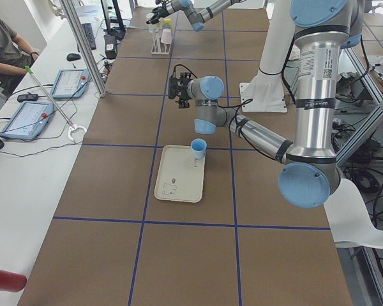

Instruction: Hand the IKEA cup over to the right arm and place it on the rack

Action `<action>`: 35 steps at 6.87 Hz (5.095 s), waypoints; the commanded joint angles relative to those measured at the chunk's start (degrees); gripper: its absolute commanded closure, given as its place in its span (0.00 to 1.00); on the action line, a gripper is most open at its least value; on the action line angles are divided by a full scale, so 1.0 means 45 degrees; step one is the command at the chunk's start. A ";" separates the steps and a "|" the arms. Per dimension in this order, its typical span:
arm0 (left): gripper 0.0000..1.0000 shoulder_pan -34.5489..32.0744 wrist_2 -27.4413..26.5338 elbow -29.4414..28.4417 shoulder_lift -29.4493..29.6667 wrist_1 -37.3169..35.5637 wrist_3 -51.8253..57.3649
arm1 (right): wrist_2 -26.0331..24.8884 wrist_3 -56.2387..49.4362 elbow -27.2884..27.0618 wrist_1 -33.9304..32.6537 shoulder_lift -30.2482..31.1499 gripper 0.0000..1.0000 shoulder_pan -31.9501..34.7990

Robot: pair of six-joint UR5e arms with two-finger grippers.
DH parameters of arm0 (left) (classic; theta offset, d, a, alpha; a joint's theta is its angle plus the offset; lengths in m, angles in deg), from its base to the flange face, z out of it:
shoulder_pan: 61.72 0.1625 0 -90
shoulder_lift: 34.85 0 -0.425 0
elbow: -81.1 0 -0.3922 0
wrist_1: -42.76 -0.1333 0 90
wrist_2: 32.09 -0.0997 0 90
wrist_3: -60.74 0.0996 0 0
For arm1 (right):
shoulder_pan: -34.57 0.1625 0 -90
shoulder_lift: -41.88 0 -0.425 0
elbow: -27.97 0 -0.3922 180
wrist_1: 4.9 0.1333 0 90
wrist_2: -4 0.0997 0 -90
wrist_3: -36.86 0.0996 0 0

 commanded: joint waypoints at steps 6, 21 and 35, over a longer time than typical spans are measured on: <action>0.00 -0.0873 0.0754 0.0187 0.0061 -0.0717 0.0232 | 0.3931 -0.0005 -0.1167 0.0267 0.0181 0.00 0.1651; 0.01 0.1034 0.1814 -0.0575 -0.0875 -1.0078 1.0996 | 0.9787 1.0620 -0.6581 -0.4637 -0.2964 0.00 0.0741; 1.00 -0.1169 0.1718 0.1691 0.0700 -1.4435 0.9427 | 0.9690 1.0679 -0.6561 -0.4657 -0.3413 0.00 0.0274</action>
